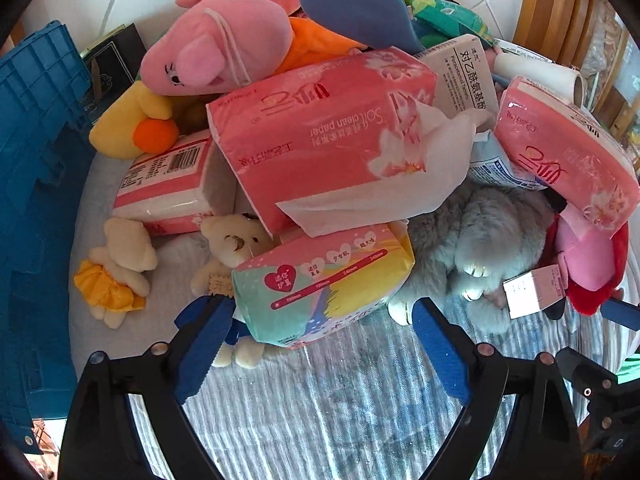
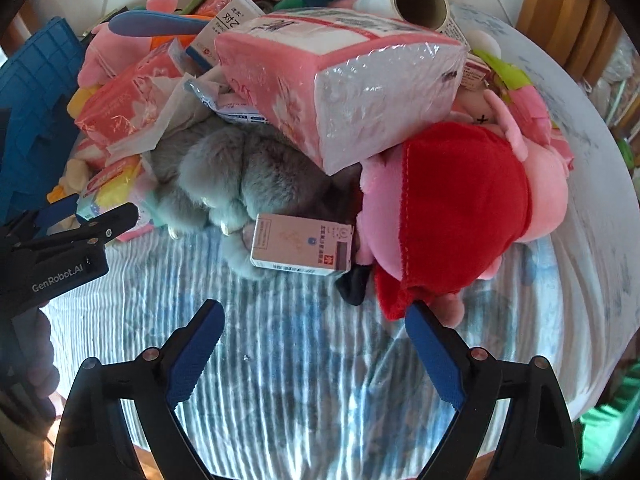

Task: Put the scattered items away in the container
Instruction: 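Lower the left gripper toward the pink-teal pad pack while the right approaches a white medicine box, then close the left gripper on the pad pack while the right lowers around the medicine box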

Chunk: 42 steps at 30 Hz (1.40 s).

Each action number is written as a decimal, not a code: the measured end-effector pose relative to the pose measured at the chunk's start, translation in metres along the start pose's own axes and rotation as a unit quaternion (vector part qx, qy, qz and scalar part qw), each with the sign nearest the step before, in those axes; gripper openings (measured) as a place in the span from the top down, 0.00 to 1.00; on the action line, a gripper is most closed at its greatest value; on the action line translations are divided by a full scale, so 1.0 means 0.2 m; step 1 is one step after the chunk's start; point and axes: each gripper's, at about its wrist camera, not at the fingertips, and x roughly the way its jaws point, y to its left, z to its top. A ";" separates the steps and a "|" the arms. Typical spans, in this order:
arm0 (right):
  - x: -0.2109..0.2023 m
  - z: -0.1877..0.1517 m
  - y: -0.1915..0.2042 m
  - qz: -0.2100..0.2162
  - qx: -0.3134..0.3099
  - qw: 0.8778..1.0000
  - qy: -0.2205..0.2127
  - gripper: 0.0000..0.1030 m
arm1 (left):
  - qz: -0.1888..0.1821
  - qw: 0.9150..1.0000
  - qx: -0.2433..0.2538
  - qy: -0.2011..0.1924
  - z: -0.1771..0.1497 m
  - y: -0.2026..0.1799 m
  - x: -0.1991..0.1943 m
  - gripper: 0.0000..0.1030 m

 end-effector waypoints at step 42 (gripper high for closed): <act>0.23 0.02 -0.07 0.005 0.025 0.999 0.023 0.11 | -0.022 0.998 0.013 0.056 0.01 -0.14 0.15 0.19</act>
